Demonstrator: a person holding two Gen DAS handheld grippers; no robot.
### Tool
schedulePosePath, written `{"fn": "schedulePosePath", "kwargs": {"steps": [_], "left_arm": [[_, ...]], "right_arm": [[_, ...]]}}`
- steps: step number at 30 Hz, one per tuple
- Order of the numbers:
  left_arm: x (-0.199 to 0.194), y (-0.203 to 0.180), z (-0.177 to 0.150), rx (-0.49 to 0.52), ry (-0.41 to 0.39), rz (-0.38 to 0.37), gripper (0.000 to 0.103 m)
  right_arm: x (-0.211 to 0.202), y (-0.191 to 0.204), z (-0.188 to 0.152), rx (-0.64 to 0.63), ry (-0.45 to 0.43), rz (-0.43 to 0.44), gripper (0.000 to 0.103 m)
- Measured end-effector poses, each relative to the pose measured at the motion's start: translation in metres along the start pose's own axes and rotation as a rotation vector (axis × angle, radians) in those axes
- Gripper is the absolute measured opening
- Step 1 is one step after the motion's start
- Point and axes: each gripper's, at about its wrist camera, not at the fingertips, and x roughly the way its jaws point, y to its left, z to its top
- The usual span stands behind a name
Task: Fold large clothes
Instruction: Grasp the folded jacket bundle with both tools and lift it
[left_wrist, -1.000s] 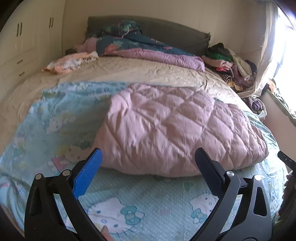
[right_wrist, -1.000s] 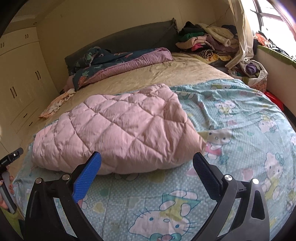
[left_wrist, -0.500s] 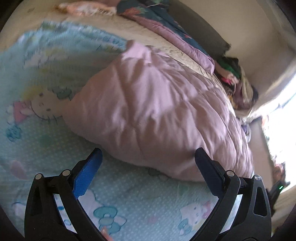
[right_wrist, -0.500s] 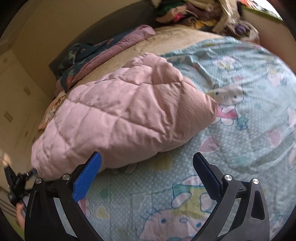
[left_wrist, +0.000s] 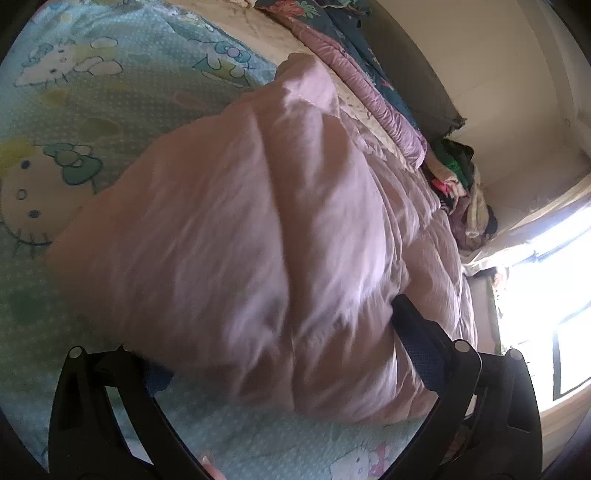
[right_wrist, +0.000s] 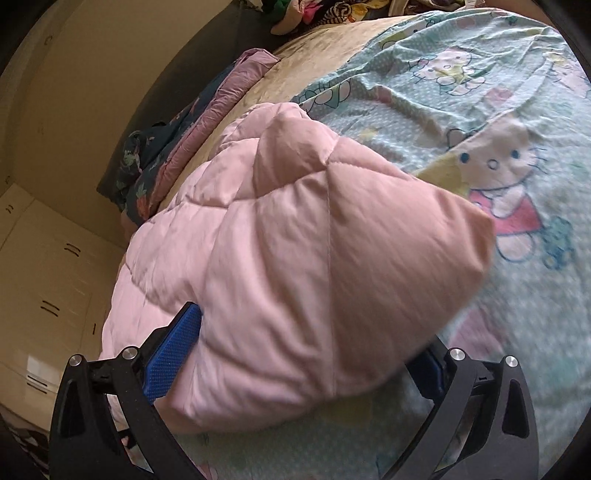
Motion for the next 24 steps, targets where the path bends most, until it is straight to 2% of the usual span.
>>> {"fn": "schedulePosePath", "kwargs": {"steps": [11,15,18,20,24], "left_arm": [[0.015,0.001,0.005,-0.002,-0.023,-0.022,0.095],[0.018,-0.008,0.003,0.023,-0.053,0.001,0.095],[0.017,-0.013,0.004,0.039,-0.057,0.011,0.093],[0.016,-0.02,0.004,0.072,-0.068,0.03,0.083],[0.01,-0.037,0.004,0.16,-0.092,0.069,0.062]], "right_arm": [[0.021,-0.002,0.011,-0.026,-0.04,0.079,0.097],[0.02,0.0,0.01,-0.05,-0.036,0.107,0.087],[0.016,0.008,0.009,-0.104,-0.058,0.099,0.075],[0.011,0.018,0.006,-0.165,-0.083,0.077,0.067],[0.003,0.036,0.003,-0.267,-0.115,0.041,0.058]]}}
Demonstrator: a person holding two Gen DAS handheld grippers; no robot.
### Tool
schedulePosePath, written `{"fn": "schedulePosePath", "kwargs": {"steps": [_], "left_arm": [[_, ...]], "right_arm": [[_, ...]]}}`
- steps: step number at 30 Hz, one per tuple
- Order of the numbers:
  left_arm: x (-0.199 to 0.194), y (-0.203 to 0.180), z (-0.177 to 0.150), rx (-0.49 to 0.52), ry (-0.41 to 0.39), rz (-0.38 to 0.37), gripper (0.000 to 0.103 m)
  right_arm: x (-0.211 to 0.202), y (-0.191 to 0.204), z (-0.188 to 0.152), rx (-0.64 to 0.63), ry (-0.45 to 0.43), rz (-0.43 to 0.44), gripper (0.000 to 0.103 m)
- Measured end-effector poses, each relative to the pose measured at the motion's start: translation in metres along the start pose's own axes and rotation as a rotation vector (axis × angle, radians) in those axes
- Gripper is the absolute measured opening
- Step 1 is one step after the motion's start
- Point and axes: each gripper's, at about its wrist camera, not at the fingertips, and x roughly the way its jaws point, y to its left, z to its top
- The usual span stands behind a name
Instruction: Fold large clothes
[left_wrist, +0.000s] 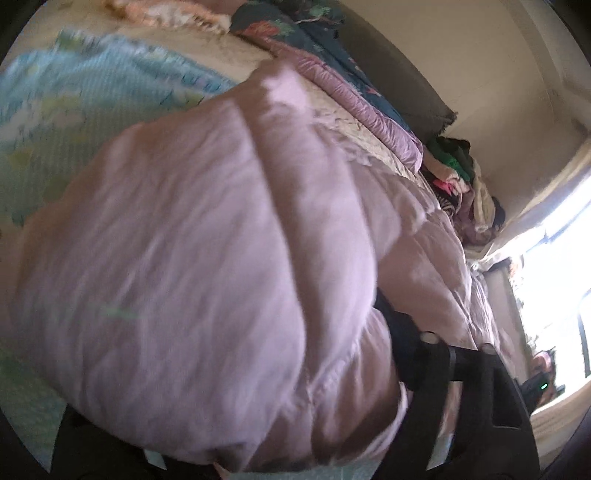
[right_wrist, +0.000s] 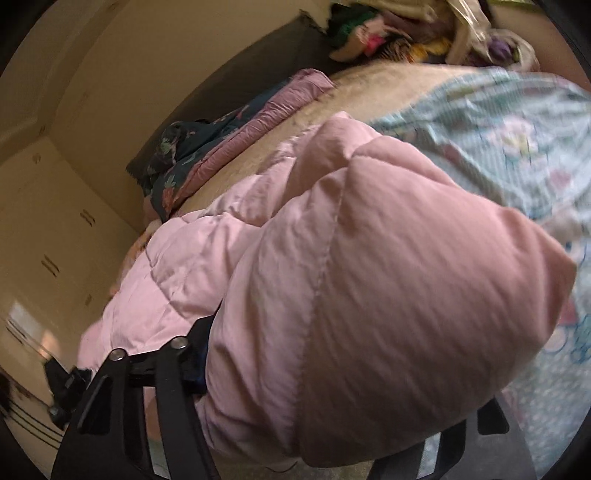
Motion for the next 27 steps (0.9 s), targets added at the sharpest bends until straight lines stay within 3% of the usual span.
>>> {"fn": "schedulePosePath", "kwargs": {"steps": [2,8,18,27], "left_arm": [[-0.002,-0.01,0.002,0.053,-0.007,0.018,0.053],[-0.005,-0.02,0.009,0.123,-0.019,0.052,0.044],[-0.022,-0.024,0.01,0.167,-0.052,0.081,0.037],[-0.063,-0.05,0.015,0.216,-0.108,0.037,0.036]], "right_arm": [[-0.003,0.008,0.001,-0.048,-0.016,-0.012,0.054],[-0.008,0.025,0.0,-0.135,-0.03,-0.053,0.049],[-0.021,0.066,0.003,-0.312,-0.051,-0.095,0.043],[-0.056,0.1,0.003,-0.443,-0.085,-0.08,0.039]]}}
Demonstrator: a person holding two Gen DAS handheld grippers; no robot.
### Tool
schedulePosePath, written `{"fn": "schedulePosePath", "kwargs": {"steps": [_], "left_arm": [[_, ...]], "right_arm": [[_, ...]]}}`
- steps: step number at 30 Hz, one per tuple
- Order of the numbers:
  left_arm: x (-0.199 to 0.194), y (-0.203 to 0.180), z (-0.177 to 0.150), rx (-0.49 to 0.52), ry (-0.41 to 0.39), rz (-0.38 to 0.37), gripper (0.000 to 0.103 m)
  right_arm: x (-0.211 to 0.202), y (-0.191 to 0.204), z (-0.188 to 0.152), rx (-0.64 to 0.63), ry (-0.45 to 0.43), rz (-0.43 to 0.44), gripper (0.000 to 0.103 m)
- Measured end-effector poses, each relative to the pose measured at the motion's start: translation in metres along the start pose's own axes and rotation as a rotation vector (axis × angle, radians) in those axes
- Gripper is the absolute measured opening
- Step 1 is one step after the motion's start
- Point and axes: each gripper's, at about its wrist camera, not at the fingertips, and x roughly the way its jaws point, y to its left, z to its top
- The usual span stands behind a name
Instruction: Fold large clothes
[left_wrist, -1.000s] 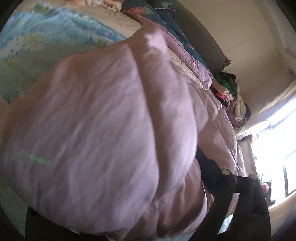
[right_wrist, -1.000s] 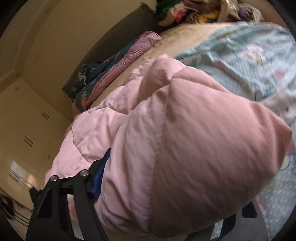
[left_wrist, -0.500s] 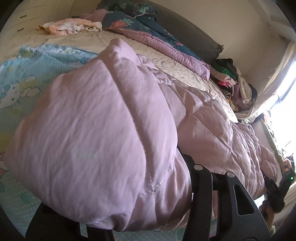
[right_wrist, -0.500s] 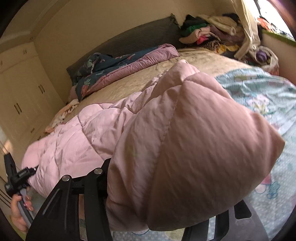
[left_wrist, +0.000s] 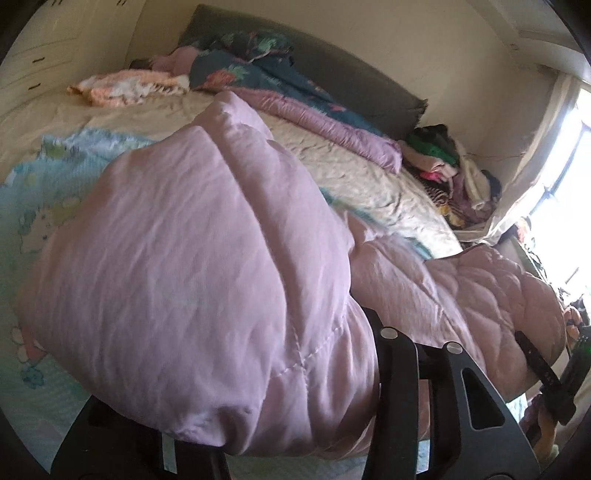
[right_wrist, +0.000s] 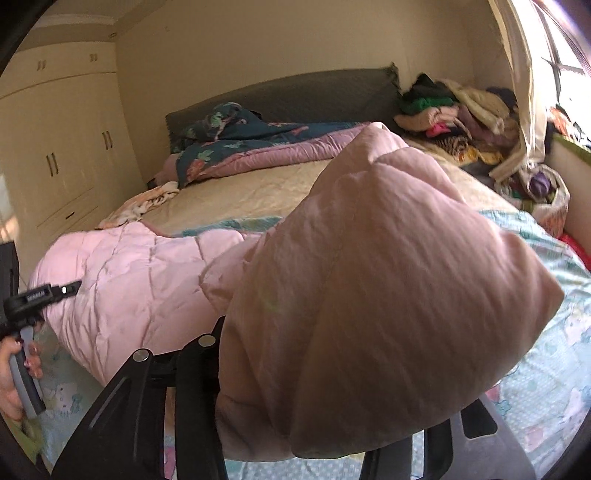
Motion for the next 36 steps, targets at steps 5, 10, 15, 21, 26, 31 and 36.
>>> {"fn": "schedulePosePath", "kwargs": {"steps": [5,10,15,21,26,31,36], "left_arm": [[-0.021,-0.011,-0.001,0.034,-0.018,-0.011,0.036],[-0.033,-0.01,-0.012,0.044,0.009,0.005,0.036],[-0.048,-0.008,-0.022,0.062,0.014,0.01,0.036],[-0.061,-0.008,-0.033,0.074,0.016,0.019,0.037],[-0.069,-0.006,-0.044,0.069,0.019,0.028,0.037],[-0.075,-0.002,-0.052,0.062,0.023,0.032,0.037],[-0.079,-0.001,-0.06,0.061,0.028,0.041,0.037]], "right_arm": [[-0.02,0.011,0.001,-0.042,-0.01,0.004,0.038],[-0.039,0.015,-0.005,-0.076,-0.003,0.003,0.038],[-0.055,0.016,-0.014,-0.076,-0.002,0.006,0.038],[-0.069,0.017,-0.027,-0.069,0.009,0.006,0.038],[-0.079,0.019,-0.037,-0.069,0.021,0.002,0.039],[-0.086,0.022,-0.043,-0.068,0.026,0.0,0.039],[-0.091,0.022,-0.049,-0.057,0.026,-0.002,0.039]]}}
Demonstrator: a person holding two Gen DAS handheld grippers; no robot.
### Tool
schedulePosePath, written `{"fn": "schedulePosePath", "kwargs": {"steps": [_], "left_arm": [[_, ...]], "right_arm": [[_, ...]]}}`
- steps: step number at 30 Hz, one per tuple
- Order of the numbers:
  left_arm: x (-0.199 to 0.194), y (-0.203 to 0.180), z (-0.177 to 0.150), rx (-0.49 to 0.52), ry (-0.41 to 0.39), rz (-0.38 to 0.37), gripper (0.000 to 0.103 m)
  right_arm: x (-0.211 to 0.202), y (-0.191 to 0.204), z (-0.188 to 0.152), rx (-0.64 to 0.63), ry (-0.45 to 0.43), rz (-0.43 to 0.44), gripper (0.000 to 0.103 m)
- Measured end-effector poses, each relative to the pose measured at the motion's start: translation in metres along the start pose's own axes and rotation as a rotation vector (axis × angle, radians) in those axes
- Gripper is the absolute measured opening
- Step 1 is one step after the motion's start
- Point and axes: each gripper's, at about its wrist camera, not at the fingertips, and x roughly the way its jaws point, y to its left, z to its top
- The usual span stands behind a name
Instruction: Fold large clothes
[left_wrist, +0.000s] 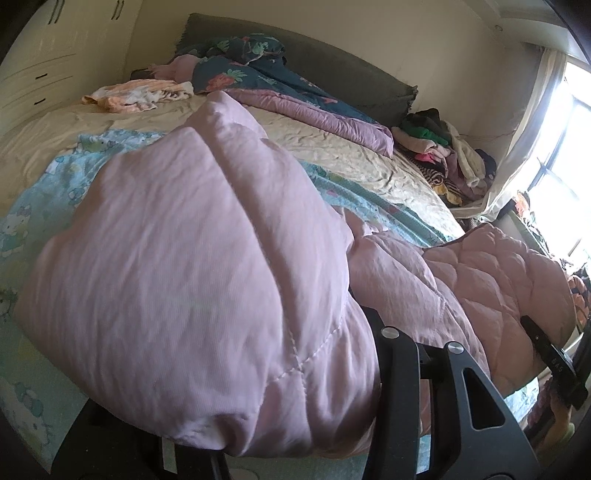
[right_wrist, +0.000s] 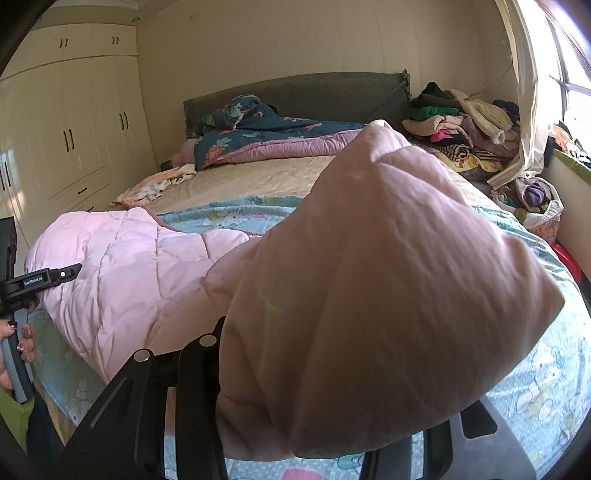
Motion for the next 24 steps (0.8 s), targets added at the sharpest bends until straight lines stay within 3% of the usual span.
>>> {"fn": "schedulePosePath", "kwargs": {"steps": [24], "left_arm": [[-0.002,0.018,-0.035,-0.005,0.04,0.055,0.043]], "right_arm": [[-0.007,-0.025,-0.049,0.145,0.052,0.014,0.041]]}}
